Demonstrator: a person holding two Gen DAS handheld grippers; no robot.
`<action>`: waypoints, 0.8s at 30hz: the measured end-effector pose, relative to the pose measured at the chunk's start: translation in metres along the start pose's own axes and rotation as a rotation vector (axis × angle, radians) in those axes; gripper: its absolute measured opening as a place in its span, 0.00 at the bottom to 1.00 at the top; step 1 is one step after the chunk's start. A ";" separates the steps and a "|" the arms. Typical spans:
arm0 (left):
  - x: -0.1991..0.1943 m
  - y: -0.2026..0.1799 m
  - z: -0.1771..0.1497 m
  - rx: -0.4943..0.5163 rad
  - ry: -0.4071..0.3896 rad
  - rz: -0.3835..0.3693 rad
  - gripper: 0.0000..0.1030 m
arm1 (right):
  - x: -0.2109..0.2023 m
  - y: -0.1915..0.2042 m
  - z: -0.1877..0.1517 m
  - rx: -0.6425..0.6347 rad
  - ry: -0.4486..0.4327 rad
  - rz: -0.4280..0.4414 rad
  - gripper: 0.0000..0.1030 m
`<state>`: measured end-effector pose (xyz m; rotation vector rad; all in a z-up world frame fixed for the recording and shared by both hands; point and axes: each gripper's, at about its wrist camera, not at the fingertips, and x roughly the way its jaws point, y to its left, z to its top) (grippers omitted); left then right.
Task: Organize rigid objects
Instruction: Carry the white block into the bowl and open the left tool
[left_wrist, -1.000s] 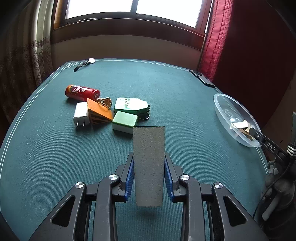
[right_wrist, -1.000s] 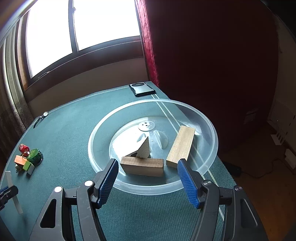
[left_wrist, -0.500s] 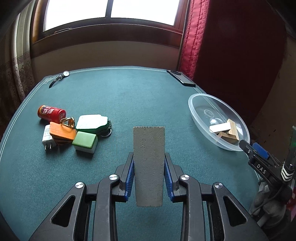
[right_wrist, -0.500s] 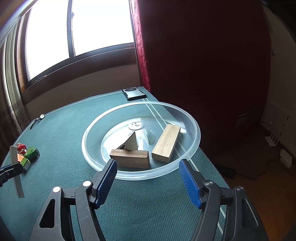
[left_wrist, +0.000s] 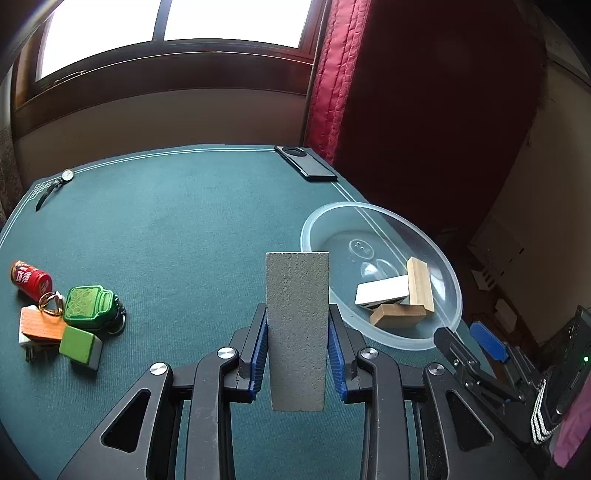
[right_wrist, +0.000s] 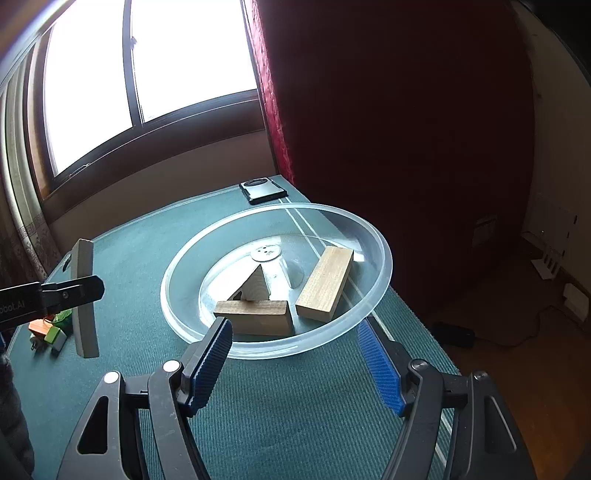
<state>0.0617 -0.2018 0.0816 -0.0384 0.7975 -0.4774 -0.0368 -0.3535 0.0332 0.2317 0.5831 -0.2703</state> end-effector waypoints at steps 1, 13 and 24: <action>0.003 -0.003 0.003 0.002 0.004 -0.007 0.29 | 0.000 -0.001 0.000 0.004 0.003 0.003 0.73; 0.046 -0.038 0.023 0.045 0.039 -0.041 0.29 | 0.003 -0.005 0.000 0.030 0.017 0.031 0.74; 0.073 -0.054 0.040 0.046 0.049 -0.065 0.30 | 0.006 -0.009 0.000 0.045 0.030 0.045 0.74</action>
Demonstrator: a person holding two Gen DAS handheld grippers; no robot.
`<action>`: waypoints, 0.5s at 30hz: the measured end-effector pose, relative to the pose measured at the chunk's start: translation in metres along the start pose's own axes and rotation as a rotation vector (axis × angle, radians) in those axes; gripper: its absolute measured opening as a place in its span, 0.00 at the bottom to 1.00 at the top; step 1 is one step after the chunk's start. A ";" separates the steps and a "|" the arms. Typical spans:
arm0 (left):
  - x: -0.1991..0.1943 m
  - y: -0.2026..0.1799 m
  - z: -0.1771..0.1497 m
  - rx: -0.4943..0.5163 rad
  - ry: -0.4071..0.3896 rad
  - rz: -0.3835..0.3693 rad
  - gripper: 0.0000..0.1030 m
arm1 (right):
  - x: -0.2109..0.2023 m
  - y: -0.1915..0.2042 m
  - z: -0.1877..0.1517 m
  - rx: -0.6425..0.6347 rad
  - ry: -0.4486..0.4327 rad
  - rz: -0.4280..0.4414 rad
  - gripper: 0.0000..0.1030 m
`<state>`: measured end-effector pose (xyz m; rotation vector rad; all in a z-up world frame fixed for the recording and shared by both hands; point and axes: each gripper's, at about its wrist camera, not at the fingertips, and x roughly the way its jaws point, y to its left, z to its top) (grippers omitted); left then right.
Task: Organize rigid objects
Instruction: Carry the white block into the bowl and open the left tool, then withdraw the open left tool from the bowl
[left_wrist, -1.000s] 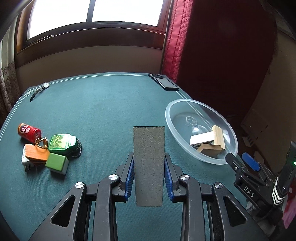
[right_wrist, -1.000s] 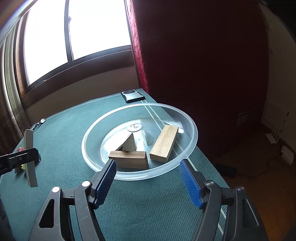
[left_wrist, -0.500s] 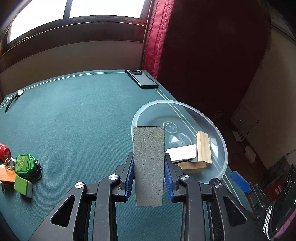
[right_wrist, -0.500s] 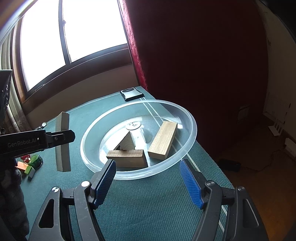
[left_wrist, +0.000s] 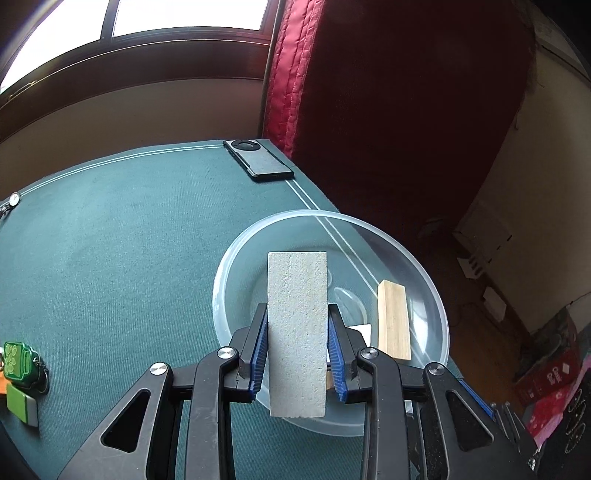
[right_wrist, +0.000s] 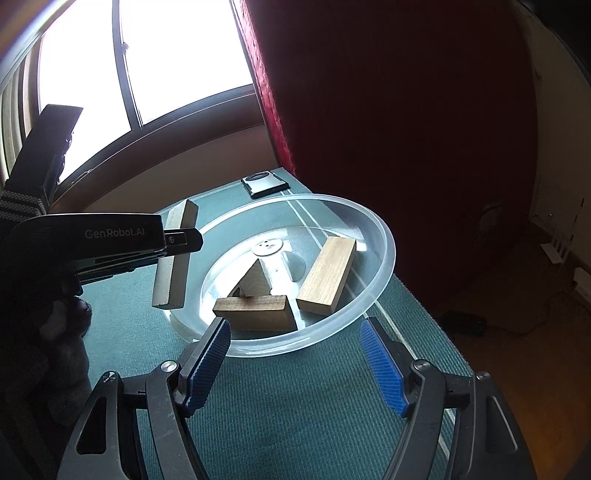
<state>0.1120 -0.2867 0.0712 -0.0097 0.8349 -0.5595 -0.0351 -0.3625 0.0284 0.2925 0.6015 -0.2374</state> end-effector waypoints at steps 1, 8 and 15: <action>0.002 0.000 0.001 -0.003 0.001 -0.001 0.30 | 0.000 0.000 0.000 0.001 0.001 0.001 0.74; 0.010 0.014 -0.002 -0.076 0.000 0.040 0.64 | 0.001 -0.001 0.001 0.003 0.004 0.003 0.74; 0.006 0.029 -0.013 -0.115 0.007 0.075 0.65 | 0.003 -0.002 0.001 0.007 0.008 0.002 0.74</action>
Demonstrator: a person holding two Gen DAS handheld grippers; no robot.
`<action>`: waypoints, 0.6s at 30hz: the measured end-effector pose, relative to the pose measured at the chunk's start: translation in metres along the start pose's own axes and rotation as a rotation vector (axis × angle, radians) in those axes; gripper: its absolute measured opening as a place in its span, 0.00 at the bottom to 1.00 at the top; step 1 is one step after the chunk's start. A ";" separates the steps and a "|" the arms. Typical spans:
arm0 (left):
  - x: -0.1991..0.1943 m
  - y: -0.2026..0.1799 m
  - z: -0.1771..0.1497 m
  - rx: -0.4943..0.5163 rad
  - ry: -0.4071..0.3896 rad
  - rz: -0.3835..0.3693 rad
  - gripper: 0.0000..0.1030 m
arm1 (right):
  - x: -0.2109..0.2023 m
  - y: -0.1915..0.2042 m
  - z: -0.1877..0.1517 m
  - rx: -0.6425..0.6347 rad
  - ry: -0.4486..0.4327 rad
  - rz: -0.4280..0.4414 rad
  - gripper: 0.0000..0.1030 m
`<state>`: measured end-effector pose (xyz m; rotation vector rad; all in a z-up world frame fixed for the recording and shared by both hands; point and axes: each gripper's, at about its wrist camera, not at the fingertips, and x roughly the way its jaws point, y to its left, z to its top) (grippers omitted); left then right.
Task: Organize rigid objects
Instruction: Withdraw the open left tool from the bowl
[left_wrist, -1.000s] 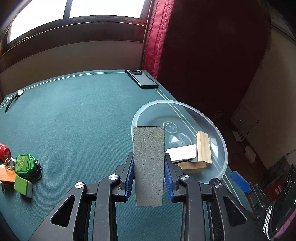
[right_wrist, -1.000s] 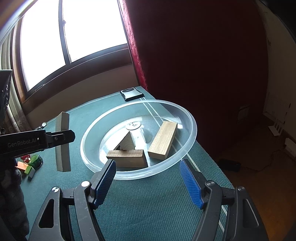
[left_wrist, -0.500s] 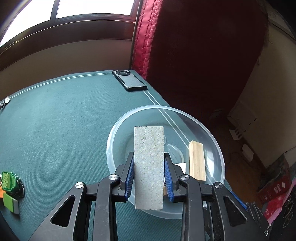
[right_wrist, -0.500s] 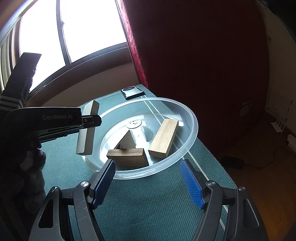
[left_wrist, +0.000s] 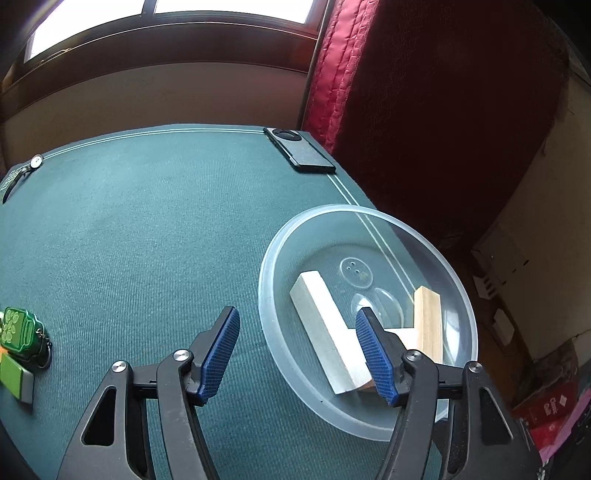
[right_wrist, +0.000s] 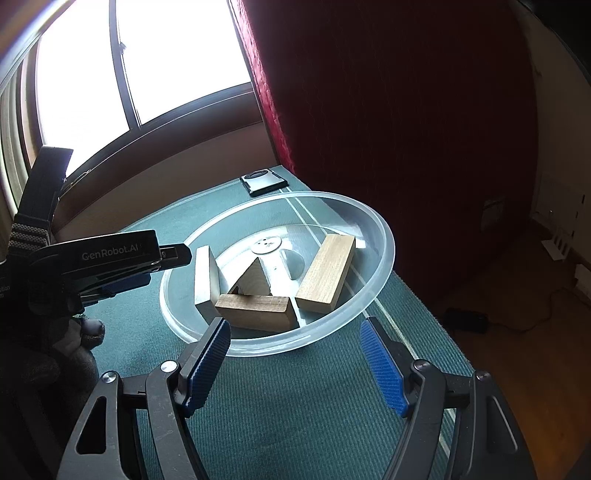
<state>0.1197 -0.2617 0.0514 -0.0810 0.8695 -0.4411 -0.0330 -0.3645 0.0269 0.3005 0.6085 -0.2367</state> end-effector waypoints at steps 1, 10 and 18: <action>0.000 0.001 -0.002 0.000 0.002 0.003 0.65 | 0.000 0.000 0.000 0.000 0.000 0.000 0.74; -0.002 0.013 -0.019 -0.026 0.021 0.039 0.65 | 0.000 -0.001 0.000 0.000 0.000 0.001 0.75; 0.004 0.012 -0.018 -0.010 0.021 0.062 0.65 | 0.001 -0.003 0.001 0.002 -0.001 0.005 0.75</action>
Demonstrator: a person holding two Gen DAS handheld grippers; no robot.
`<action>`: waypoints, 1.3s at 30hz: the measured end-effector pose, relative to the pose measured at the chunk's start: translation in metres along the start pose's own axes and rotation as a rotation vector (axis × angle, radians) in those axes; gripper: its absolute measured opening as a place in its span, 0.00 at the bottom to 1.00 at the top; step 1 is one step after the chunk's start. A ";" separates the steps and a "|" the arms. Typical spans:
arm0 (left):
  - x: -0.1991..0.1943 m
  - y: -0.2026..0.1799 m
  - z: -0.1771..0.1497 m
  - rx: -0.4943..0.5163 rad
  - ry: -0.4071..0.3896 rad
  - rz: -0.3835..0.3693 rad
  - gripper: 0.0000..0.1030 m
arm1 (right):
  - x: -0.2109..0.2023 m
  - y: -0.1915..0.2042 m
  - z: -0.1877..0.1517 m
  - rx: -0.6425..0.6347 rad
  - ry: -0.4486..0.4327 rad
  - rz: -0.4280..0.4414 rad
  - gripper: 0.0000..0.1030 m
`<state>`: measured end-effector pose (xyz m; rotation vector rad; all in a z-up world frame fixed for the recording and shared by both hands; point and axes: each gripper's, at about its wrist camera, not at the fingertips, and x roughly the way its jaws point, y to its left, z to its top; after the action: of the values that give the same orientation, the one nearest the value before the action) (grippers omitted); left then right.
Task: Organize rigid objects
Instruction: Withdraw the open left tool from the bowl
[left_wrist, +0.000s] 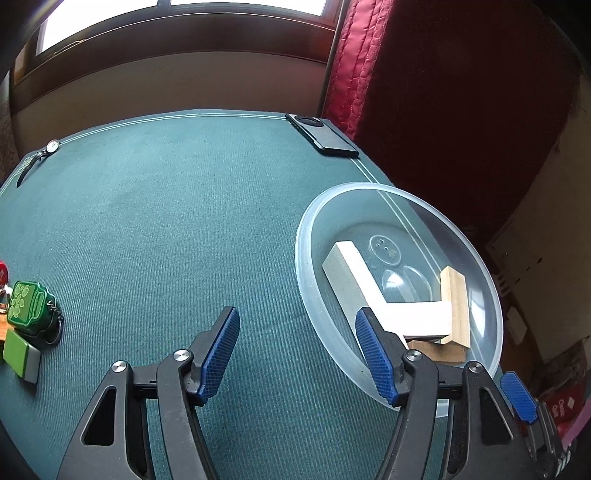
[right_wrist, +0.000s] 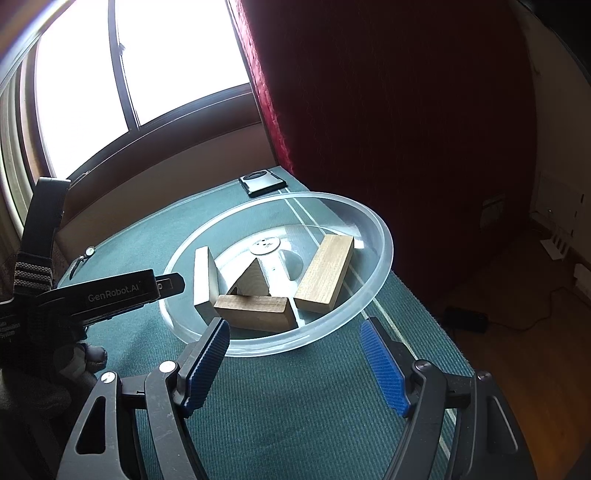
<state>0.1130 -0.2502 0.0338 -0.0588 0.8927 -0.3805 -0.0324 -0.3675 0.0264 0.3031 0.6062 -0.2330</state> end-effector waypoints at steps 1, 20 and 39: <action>0.002 -0.002 0.000 0.009 -0.001 0.008 0.65 | 0.000 0.000 0.000 0.001 0.001 0.000 0.75; 0.014 -0.014 -0.002 0.075 0.046 -0.004 0.67 | 0.002 -0.003 -0.001 0.015 0.016 0.003 0.75; -0.046 0.038 -0.024 -0.045 -0.031 -0.029 0.71 | -0.012 0.012 -0.005 -0.049 -0.049 -0.050 0.78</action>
<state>0.0797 -0.1965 0.0457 -0.1191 0.8708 -0.3858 -0.0406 -0.3537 0.0322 0.2349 0.5706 -0.2722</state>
